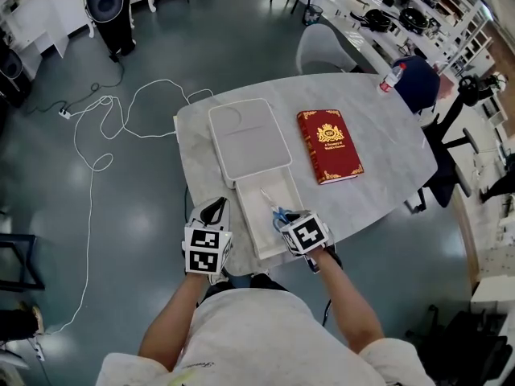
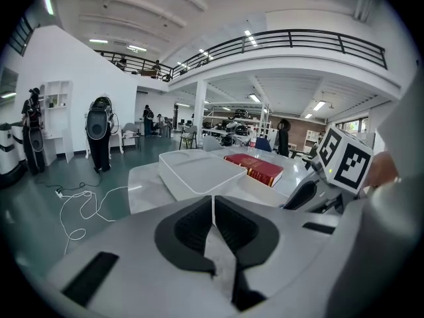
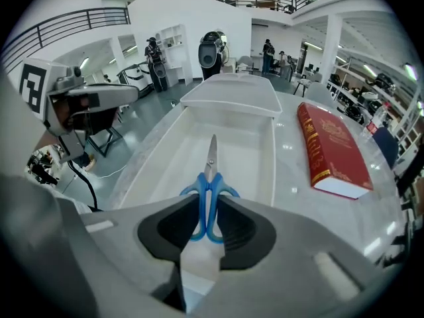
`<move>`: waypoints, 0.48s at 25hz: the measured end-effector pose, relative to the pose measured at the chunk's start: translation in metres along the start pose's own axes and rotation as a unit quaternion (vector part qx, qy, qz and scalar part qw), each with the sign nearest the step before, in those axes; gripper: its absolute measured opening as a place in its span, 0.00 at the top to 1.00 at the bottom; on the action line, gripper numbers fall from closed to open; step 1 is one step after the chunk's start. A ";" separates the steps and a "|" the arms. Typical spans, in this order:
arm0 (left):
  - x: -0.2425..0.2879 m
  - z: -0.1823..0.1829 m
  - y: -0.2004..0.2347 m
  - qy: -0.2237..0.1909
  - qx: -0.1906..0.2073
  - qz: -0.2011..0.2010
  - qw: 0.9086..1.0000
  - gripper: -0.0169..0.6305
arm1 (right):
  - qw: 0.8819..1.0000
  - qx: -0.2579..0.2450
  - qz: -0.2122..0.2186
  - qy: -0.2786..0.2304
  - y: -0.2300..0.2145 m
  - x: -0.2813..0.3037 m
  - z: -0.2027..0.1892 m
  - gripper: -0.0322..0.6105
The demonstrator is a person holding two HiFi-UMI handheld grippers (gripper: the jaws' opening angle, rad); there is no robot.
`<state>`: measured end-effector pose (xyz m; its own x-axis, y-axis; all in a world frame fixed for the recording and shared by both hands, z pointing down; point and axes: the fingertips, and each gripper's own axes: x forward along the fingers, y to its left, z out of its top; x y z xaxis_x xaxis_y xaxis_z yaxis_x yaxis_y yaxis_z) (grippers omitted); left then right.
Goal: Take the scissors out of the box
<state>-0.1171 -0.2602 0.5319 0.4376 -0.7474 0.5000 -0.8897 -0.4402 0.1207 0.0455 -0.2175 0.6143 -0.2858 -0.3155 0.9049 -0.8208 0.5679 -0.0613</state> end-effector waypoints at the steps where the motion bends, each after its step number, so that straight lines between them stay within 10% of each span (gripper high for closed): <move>1: 0.001 0.001 -0.002 -0.001 0.001 -0.001 1.000 0.95 | 1.000 0.002 -0.001 -0.006 -0.002 -0.004 -0.001 0.81; 12: 0.007 0.020 -0.015 -0.011 0.009 -0.003 1.000 0.95 | 0.995 0.018 -0.006 -0.093 -0.019 -0.055 0.020 0.81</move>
<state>-0.0982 -0.2685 0.5163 0.4458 -0.7554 0.4803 -0.8846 -0.4537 0.1074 0.0672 -0.2261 0.5579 -0.3594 -0.4595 0.8122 -0.8411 0.5364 -0.0687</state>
